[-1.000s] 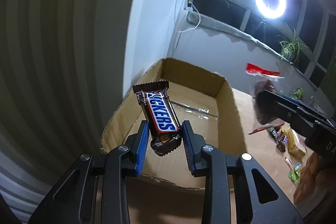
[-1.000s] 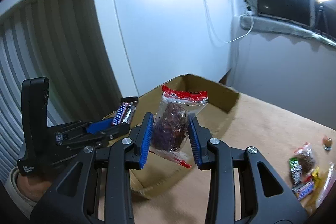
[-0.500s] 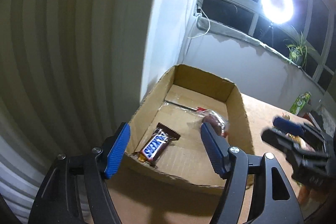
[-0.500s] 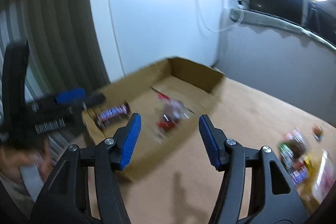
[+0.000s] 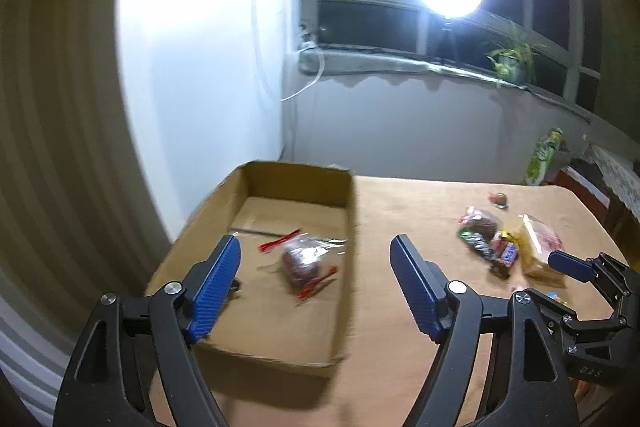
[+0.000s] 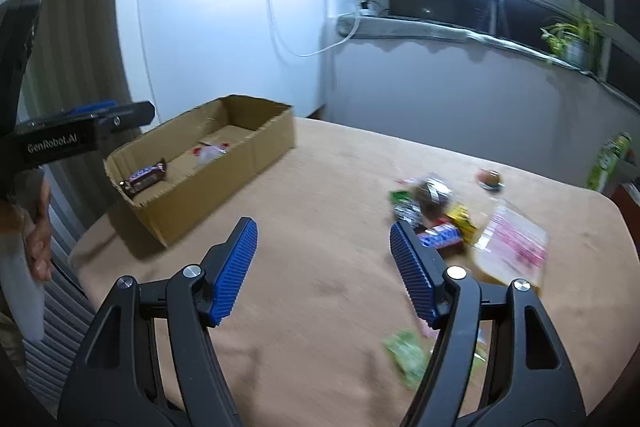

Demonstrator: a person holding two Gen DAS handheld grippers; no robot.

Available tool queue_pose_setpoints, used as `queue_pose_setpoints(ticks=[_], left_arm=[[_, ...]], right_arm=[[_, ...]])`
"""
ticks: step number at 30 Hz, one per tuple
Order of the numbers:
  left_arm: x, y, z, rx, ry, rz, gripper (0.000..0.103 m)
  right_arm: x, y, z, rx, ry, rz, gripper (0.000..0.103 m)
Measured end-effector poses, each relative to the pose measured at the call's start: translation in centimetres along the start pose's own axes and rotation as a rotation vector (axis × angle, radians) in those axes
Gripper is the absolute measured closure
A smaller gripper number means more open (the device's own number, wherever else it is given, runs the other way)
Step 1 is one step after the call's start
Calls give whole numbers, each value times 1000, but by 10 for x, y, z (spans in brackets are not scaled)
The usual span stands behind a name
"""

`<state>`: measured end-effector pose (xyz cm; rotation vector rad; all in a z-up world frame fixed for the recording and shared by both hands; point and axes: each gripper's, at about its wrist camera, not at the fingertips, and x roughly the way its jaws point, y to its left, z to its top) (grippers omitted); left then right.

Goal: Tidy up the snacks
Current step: 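Carry both snacks to the cardboard box and open both tools to drop them, then grasp the green candy with the left tool while the right tool grasps the green jelly cup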

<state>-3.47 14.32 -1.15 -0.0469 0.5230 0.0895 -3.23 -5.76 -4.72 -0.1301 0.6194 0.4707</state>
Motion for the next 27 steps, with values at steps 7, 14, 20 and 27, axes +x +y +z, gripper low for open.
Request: queue_pose_setpoints(ticks=[7, 14, 20, 27], left_arm=[[2, -47, 4, 87, 5, -57, 22], [12, -92, -9, 145, 52, -141, 20], [27, -128, -26, 176, 130, -218, 18], [33, -158, -50, 233, 194, -272, 18]], right_arm=[[-29, -44, -23, 58, -7, -84, 30], [-51, -88, -56, 134, 23, -171, 30], [-54, -103, -76, 169, 49, -183, 30], [-47, -112, -82, 208, 58, -123, 30]])
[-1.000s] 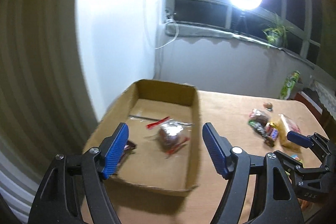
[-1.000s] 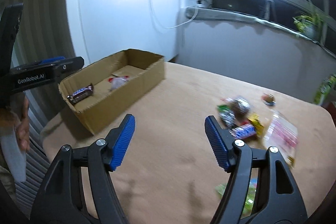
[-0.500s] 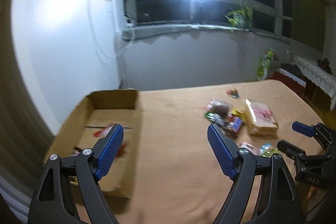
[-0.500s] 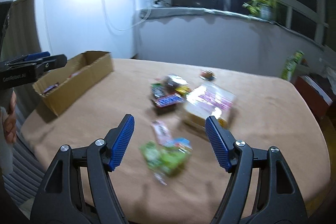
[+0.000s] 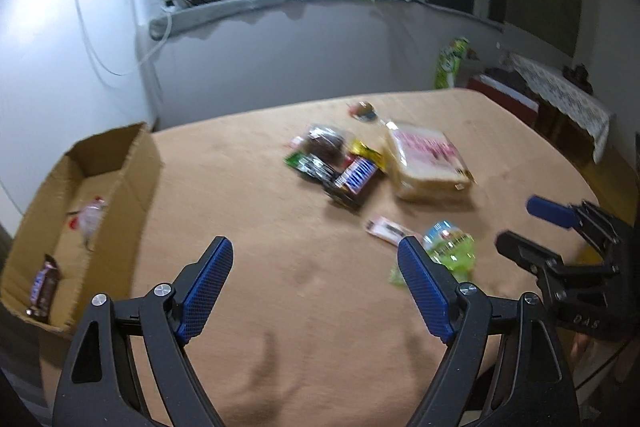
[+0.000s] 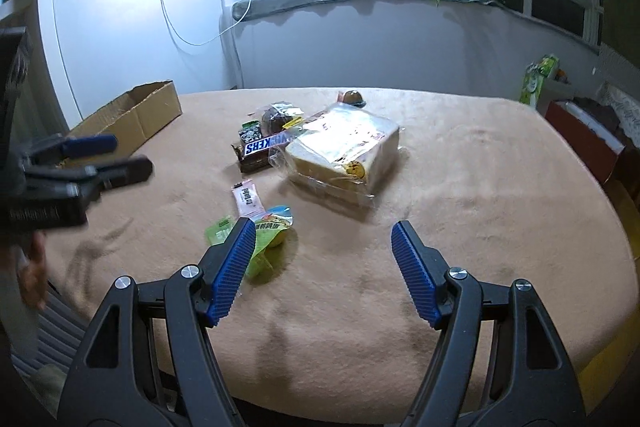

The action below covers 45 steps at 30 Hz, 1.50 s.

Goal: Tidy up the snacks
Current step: 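Grasp the green candy with the left tool while the right tool grasps the green jelly cup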

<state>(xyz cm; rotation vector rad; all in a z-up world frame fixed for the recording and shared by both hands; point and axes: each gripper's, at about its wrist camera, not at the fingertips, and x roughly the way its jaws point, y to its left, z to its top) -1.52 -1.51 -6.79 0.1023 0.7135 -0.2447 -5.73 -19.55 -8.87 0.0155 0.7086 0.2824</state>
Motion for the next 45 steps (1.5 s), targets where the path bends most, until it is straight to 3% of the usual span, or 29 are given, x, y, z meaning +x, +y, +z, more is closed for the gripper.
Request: queue_pose_setpoints(ticks=[9, 15, 17, 19, 36, 45], left_arm=[[16, -17, -34, 40, 71, -66, 18], [21, -24, -41, 30, 73, -102, 18], [22, -27, -39, 39, 63, -109, 18], [25, -31, -36, 46, 57, -123, 18], [46, -57, -26, 71, 60, -205, 18], [43, -28, -25, -32, 74, -196, 19]], right_arm=[[36, 6, -3, 9, 60, 100, 30], [53, 7, -2, 25, 91, 156, 32], [53, 8, -3, 20, 91, 163, 46], [52, 6, -4, 25, 88, 171, 80], [28, -41, -19, 148, 42, 99, 80], [26, -45, -22, 161, 33, 106, 80]])
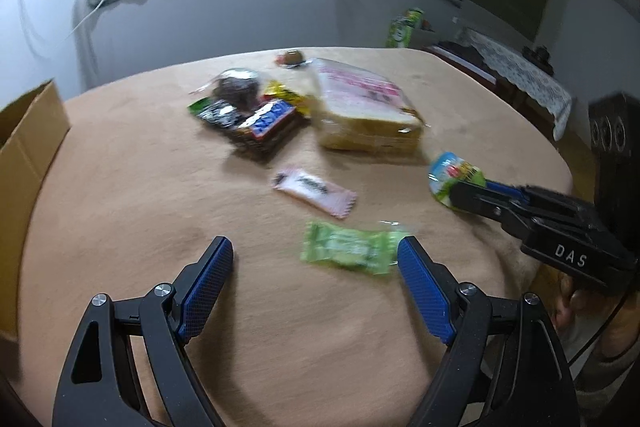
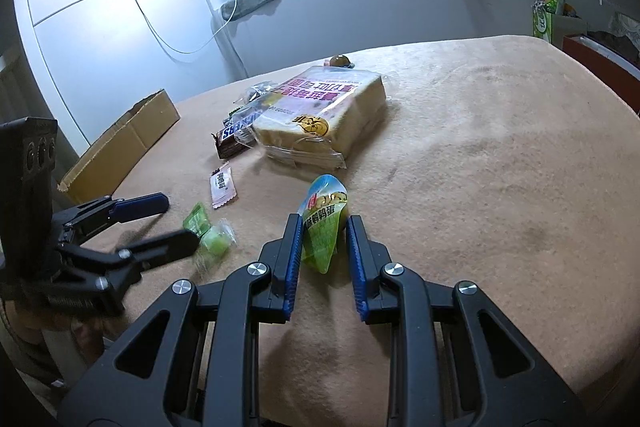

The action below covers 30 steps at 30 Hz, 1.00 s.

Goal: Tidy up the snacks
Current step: 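Grasp the green candy with the left tool while the right tool grasps the green jelly cup, then carry both snacks to the cardboard box and open both tools to drop them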

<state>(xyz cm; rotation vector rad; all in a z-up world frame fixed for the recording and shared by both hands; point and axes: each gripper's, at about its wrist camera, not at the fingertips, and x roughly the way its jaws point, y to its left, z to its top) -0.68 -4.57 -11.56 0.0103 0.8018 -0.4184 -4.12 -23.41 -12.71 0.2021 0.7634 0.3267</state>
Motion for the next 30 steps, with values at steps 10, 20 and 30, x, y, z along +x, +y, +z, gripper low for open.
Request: queue_pose_setpoints(ticks=[10, 20, 30], left_arm=[[14, -11, 0, 63, 2, 105, 19], [15, -7, 12, 33, 0, 30, 94], [2, 1, 10, -11, -42, -21, 99]], right_arm=[[0, 1, -1, -1, 2, -6, 80], [0, 3, -1, -4, 2, -17, 80], [-1, 3, -1, -1, -8, -23, 80]])
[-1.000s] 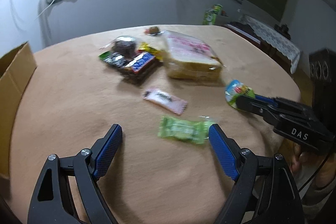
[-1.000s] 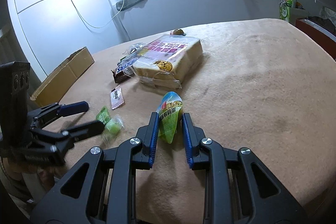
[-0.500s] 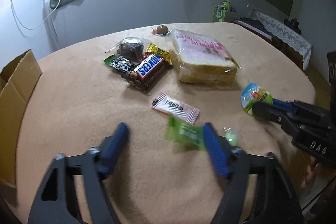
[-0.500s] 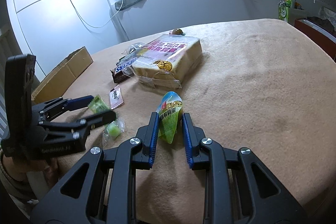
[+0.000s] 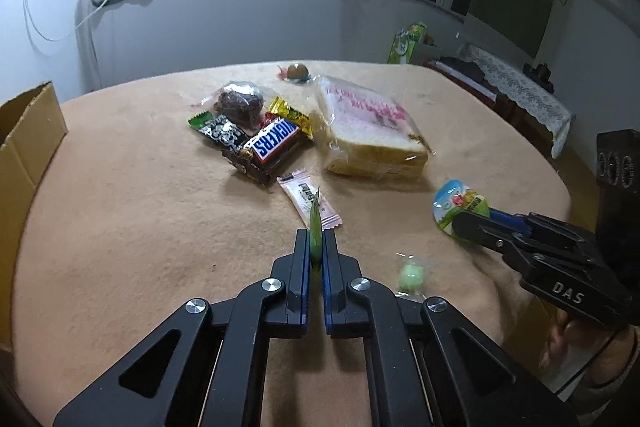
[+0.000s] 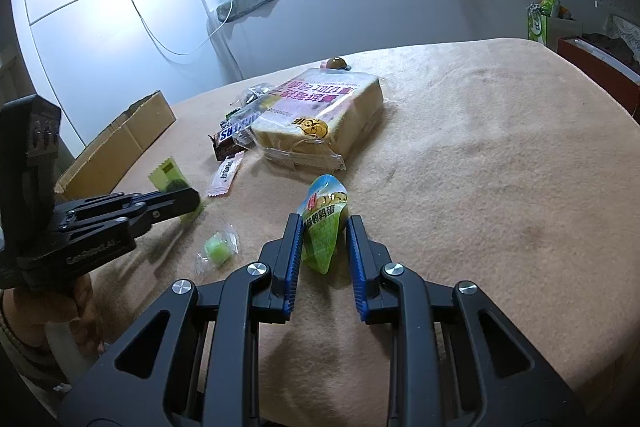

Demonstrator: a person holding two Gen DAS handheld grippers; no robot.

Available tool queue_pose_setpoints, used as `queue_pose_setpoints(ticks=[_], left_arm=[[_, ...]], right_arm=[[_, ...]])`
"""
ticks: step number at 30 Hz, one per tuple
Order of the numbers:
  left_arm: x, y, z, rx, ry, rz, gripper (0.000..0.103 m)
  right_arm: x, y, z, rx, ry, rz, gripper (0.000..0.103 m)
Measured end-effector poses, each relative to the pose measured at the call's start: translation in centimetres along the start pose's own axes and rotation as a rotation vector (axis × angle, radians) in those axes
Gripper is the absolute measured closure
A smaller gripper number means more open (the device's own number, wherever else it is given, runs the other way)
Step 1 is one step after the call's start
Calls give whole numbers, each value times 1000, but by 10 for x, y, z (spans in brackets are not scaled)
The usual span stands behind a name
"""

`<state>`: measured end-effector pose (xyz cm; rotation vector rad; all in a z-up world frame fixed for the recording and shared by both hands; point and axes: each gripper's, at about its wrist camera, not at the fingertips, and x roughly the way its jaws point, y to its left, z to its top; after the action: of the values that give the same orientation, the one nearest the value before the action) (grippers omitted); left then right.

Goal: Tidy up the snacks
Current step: 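Carry both snacks to the cardboard box and open both tools to drop them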

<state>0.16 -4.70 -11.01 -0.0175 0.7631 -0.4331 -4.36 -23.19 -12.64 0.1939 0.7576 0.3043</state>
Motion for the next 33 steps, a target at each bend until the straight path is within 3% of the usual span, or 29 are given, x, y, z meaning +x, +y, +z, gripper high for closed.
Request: queue_pose_setpoints(ticks=[8, 17, 25, 33], left_arm=[[-26, 13, 6, -12, -57, 22, 99], [-71, 55, 13, -59, -157, 105, 99], [-114, 115, 11, -160, -242, 189, 99], [-148, 173, 8, -246, -316, 249, 99]], right_arm=[[-9, 7, 14, -15, -28, -13, 80], [-13, 50, 41, -91, -67, 25, 80], [10, 127, 64, -206, -71, 111, 80], [45, 235, 92, -359, -63, 218, 80]])
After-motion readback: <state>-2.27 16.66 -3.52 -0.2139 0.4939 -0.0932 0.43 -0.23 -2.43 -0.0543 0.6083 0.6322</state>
